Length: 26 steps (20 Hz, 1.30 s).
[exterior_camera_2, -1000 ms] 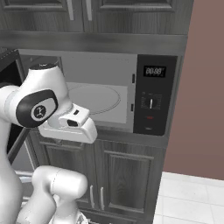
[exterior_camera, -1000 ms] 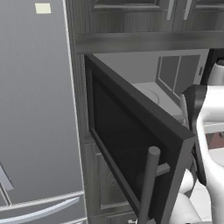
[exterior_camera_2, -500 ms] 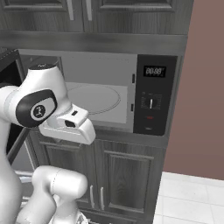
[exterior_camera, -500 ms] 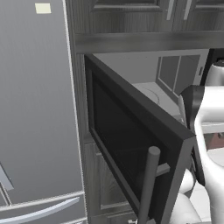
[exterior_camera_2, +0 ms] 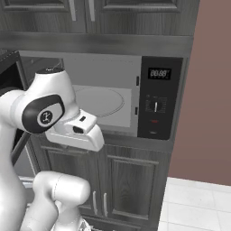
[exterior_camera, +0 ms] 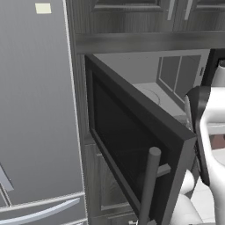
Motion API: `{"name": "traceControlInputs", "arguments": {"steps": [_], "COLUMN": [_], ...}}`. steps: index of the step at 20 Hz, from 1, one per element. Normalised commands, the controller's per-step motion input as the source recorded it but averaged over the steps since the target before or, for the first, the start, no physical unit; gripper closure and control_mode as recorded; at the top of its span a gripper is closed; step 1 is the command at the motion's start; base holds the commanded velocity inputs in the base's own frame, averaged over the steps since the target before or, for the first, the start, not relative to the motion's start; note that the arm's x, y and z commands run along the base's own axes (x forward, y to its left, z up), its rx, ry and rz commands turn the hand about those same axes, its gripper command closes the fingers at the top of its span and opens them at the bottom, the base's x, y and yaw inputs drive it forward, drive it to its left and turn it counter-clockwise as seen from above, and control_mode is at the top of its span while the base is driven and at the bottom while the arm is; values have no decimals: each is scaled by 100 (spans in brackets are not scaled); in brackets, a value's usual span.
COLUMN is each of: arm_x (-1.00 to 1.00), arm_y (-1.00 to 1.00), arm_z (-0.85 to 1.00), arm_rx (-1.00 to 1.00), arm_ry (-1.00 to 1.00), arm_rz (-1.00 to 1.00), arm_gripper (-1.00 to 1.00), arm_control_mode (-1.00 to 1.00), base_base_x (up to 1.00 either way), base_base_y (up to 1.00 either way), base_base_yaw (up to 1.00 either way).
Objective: Place the sponge inside the microwave to prepare for sanitizing.
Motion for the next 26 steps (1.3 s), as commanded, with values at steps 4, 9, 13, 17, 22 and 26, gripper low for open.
{"name": "traceControlInputs", "arguments": {"steps": [4, 9, 13, 17, 22, 26], "arm_x": [-1, 0, 0, 0, 0, 0], "arm_y": [-26, -2, 25, 24, 0, 0], "arm_z": [-3, 0, 0, 0, 0, 0], "arm_rx": [0, 0, 0, -1, 0, 0], "arm_ry": [0, 0, 0, 1, 0, 0], "arm_rz": [-1, 0, 0, 4, 0, 0], "arm_gripper": [-100, -100, -100, -100, -100, -100], "arm_control_mode": [-100, -100, -100, -100, -100, -100], "base_base_x": [0, 0, 0, 0, 0, 0], "base_base_y": [0, 0, 0, 0, 0, 0], "base_base_yaw": [0, 0, 0, 0, 0, 0]}}
